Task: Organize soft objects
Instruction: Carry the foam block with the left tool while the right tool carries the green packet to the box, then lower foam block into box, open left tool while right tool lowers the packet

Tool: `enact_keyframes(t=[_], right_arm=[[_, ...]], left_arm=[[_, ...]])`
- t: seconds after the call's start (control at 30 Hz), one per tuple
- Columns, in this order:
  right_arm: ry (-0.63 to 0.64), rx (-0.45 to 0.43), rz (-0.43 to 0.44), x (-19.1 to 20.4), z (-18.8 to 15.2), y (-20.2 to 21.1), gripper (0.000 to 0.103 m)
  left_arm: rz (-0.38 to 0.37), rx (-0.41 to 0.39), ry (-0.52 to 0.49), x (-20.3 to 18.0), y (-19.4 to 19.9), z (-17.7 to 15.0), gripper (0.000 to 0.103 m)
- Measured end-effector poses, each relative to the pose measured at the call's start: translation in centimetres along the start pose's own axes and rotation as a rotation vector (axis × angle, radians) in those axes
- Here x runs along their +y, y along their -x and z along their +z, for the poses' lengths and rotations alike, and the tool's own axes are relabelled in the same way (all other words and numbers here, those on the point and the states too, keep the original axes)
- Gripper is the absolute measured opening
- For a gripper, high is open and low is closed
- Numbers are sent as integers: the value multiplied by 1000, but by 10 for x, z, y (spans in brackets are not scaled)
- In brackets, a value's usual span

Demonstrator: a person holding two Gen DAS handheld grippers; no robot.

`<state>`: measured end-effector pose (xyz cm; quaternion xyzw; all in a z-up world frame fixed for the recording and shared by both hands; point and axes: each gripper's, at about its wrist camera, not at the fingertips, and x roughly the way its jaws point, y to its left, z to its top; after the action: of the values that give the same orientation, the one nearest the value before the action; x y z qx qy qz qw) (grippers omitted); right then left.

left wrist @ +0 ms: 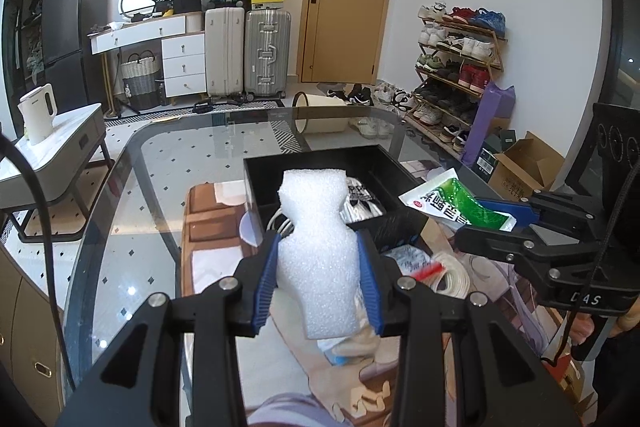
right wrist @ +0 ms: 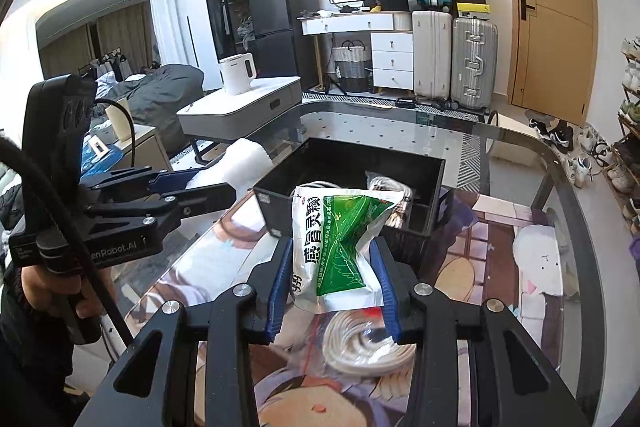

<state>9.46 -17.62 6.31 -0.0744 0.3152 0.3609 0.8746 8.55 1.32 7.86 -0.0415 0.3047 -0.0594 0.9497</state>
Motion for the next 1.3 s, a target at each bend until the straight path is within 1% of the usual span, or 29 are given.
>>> enact_keyframes(t=[0.37, 0.6, 0.97, 1.3], right_arm=[[-23, 17, -25, -19, 15, -20, 39], [-29, 42, -34, -31, 21, -39, 39], [-24, 76, -40, -45, 30, -64, 39], [-4, 95, -37, -49, 39, -81, 39]], left_arm=[[-10, 6, -11, 0, -26, 17, 36], [-23, 29, -9, 5, -48, 27, 36], [-26, 59, -5, 11, -80, 32, 36], [-27, 91, 0, 17, -98, 36, 36]])
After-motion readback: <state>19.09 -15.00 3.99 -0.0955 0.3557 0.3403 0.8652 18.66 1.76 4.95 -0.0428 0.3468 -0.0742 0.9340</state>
